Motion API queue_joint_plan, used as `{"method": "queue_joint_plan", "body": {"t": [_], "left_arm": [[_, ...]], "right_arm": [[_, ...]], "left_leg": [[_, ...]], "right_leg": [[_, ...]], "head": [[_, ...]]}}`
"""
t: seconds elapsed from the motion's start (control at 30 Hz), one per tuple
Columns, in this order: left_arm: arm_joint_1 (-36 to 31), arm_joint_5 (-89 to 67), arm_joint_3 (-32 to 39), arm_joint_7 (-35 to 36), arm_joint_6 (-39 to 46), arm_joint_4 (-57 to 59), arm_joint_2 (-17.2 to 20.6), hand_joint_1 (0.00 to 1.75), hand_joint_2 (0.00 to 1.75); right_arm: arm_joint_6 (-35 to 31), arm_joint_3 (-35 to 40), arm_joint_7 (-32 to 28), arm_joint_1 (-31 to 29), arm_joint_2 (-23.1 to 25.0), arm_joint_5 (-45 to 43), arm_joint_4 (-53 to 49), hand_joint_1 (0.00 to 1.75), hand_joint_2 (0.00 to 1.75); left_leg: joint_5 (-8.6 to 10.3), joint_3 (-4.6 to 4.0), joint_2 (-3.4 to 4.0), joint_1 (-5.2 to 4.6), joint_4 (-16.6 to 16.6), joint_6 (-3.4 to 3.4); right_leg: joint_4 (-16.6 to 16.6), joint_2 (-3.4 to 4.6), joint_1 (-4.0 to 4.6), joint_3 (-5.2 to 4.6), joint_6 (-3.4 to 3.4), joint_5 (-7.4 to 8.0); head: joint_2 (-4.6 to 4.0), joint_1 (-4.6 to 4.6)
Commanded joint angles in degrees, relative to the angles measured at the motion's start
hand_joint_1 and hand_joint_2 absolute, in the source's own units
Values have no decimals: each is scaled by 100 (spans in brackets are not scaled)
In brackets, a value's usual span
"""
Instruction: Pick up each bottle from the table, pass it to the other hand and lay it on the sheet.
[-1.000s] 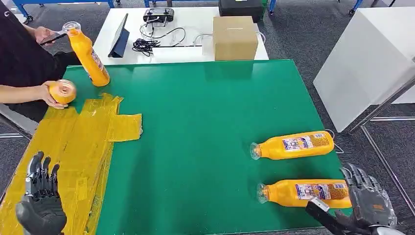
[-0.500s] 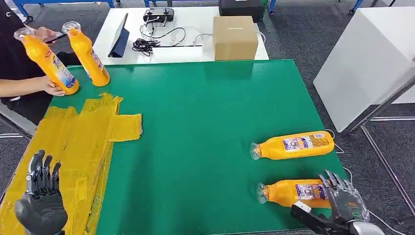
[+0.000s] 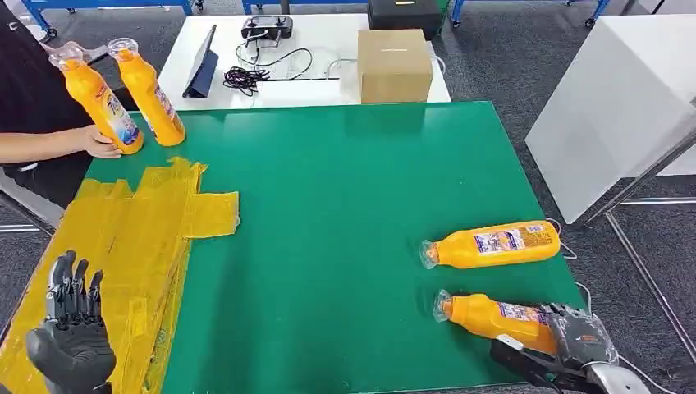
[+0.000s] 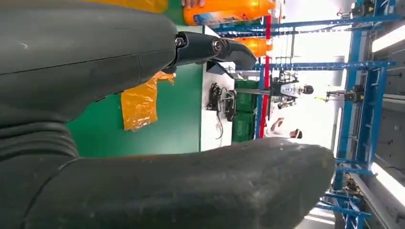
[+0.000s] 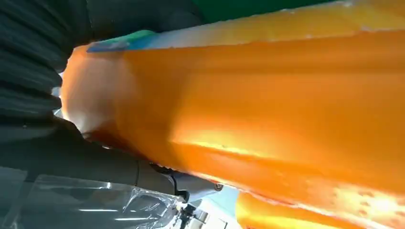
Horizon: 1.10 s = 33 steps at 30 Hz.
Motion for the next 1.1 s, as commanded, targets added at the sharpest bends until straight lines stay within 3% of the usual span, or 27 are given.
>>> {"method": "queue_joint_plan", "body": {"t": [0.03,0.1,0.13,0.17,0.2,0.4,0.67,0.77,0.8,0.9,1.1], "left_arm": [[18,-22,-14,166,-157,187,2,0,0],[118,16,-56,132,-388,133,-38,0,0],[180,171,-121,92,-689,116,-61,0,0],[197,170,-135,76,-707,111,-91,0,0],[260,336,-264,118,-802,126,-94,0,175],[469,870,-954,160,-927,179,-69,0,175],[469,1172,-1260,185,-989,191,-13,0,175],[379,1326,-1813,157,-789,290,151,0,175],[280,1320,-2062,51,-518,418,451,0,175],[90,1569,-2406,-44,-228,585,751,0,175],[-25,1703,-2626,-79,-17,604,917,0,175]], "right_arm": [[-723,30,-318,-187,770,159,156,175,175],[-1060,3,-739,-148,1146,10,-282,175,175],[-1301,62,-1222,-160,1437,-257,-644,175,175],[-1220,151,-1095,-178,1486,-167,-776,175,175],[-1531,307,-1669,-198,1733,-572,-1124,175,175],[-1847,1316,-2110,-580,2082,-1156,-1617,175,175],[-1808,1620,-2326,-830,2217,-1428,-1533,175,175],[-1657,1865,-2303,-1266,2579,-1676,-1175,175,175],[-1819,2004,-2132,-1479,2797,-1348,-974,175,175],[-1912,2362,-1932,-1868,3107,-1359,-533,175,175],[-1938,2550,-1889,-2076,3310,-1626,-189,175,175]], "left_leg": [[4,6,6,10,-12,-9],[0,15,10,11,-14,-11],[-1,11,14,11,-10,-11],[1,0,15,7,-7,-9],[-2,9,23,8,-9,-14],[-3,4,32,19,-7,-13],[2,-11,13,12,-4,-7],[3,-10,24,10,-7,-8],[5,-13,19,7,-7,-7],[10,7,28,11,-21,-17],[7,13,18,20,-16,-17]], "right_leg": [[-20,3,10,20,-3,8],[-22,4,11,55,-5,5],[-16,8,11,49,-5,4],[-7,10,7,36,-5,4],[-9,17,8,42,-8,3],[-3,27,17,37,-7,2],[-1,10,14,31,-6,0],[-2,21,11,30,-8,4],[-2,16,8,28,-8,4],[-13,23,12,43,-14,10],[-13,14,18,51,-11,4]], "head": [[0,2],[0,2],[0,2],[0,2],[0,0],[0,-2],[0,0],[0,0],[0,0],[0,0],[0,0]]}}
